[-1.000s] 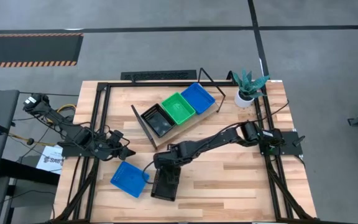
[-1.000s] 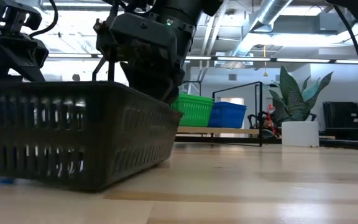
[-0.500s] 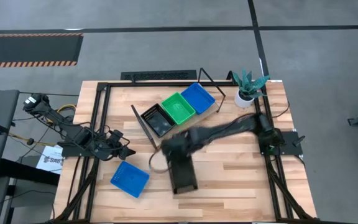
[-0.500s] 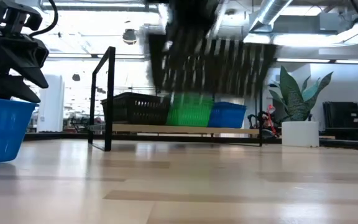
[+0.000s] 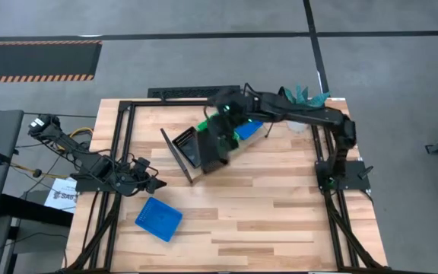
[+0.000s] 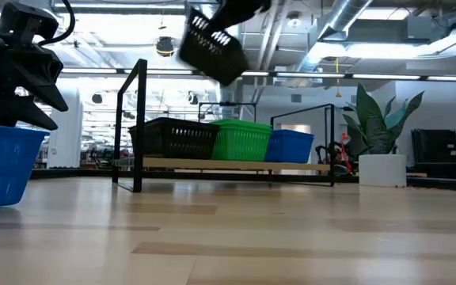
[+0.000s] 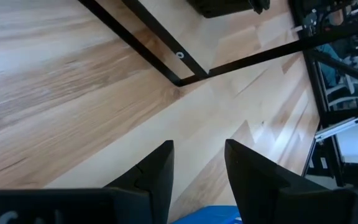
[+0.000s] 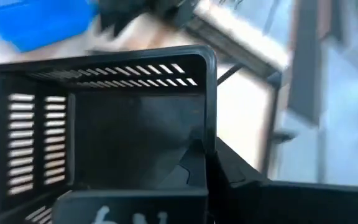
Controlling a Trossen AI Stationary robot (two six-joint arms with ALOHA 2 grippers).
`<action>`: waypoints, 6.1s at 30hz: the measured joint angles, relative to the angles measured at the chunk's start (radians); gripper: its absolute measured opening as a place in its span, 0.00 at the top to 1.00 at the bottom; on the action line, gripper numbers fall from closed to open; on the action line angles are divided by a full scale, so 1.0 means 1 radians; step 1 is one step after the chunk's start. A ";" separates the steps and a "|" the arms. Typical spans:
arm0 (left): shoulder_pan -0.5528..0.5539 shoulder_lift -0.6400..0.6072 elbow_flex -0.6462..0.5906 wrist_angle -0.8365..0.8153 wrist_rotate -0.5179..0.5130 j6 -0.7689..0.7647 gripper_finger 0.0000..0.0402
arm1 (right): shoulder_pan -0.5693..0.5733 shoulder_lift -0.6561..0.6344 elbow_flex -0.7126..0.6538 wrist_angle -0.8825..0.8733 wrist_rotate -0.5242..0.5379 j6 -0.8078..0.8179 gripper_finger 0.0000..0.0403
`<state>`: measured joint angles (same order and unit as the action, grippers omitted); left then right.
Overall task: Stack baskets on shelf by color
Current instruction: Stack the black bin on top of the other black bins on the shelf, then stack the blue bin on top of the other blue bins on the shelf
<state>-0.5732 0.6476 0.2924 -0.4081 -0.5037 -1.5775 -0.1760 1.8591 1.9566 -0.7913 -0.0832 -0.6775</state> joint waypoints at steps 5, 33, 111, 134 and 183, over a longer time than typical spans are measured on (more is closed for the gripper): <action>0.000 0.000 0.000 -0.004 -0.006 -0.023 0.68 | -0.058 0.093 0.064 0.040 -0.024 -0.118 0.99; 0.002 0.000 0.000 -0.006 -0.120 -0.058 0.68 | -0.073 0.289 0.200 -0.013 -0.050 -0.460 0.85; -0.074 0.869 0.659 -0.901 0.581 0.023 1.00 | 0.704 0.001 -0.098 -0.430 0.244 1.254 0.94; 0.097 0.996 0.550 0.346 0.396 0.110 1.00 | 0.794 0.001 -0.098 -0.562 0.346 1.525 0.95; 0.101 0.716 1.014 -0.252 0.227 0.748 0.89 | 0.808 0.113 -0.369 -0.065 0.114 0.755 0.37</action>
<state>-0.4726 1.3639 1.3066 -0.6597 -0.2770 -0.8294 0.6320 1.9720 1.5875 -0.8560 0.0303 0.0772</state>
